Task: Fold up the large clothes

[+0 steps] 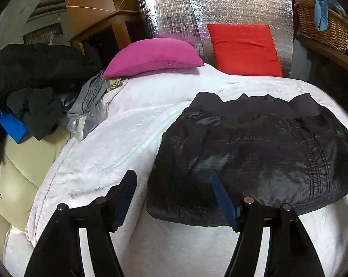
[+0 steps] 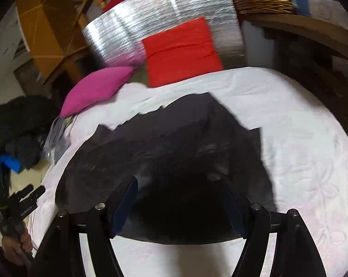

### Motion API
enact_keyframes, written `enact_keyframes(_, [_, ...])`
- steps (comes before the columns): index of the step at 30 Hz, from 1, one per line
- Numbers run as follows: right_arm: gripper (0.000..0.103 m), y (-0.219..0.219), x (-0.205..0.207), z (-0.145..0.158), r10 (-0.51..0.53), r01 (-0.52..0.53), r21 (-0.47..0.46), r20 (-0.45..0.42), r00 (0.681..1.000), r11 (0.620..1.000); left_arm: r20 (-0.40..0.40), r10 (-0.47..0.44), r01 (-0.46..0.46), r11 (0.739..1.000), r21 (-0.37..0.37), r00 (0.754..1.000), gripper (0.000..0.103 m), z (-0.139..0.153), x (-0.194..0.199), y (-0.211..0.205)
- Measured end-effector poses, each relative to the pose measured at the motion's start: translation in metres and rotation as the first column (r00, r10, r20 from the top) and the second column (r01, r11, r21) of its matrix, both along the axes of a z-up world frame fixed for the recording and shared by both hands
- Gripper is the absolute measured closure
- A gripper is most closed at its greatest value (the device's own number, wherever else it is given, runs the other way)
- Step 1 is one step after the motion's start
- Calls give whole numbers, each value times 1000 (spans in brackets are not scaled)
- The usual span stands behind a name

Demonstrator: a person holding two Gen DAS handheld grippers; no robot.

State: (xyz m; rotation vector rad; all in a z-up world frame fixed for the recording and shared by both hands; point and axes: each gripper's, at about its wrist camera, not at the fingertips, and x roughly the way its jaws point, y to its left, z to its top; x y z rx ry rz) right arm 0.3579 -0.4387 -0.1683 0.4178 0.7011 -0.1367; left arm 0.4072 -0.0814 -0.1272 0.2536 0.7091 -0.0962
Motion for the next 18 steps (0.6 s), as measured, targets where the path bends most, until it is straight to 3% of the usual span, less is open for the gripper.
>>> enact_keyframes(7, [28, 18, 19, -24, 44, -43, 11, -32, 999, 999, -20, 22, -22, 1000, 4, 1000, 35, -14, 16, -4])
enact_keyframes(12, [28, 20, 44, -56, 40, -37, 29, -113, 993, 999, -38, 39, -38, 999, 17, 999, 35, -29, 26, -4])
enact_keyframes(18, [28, 34, 48, -74, 71, -82, -60, -156, 985, 995, -83, 64, -61, 997, 38, 994, 35, -53, 39, -2])
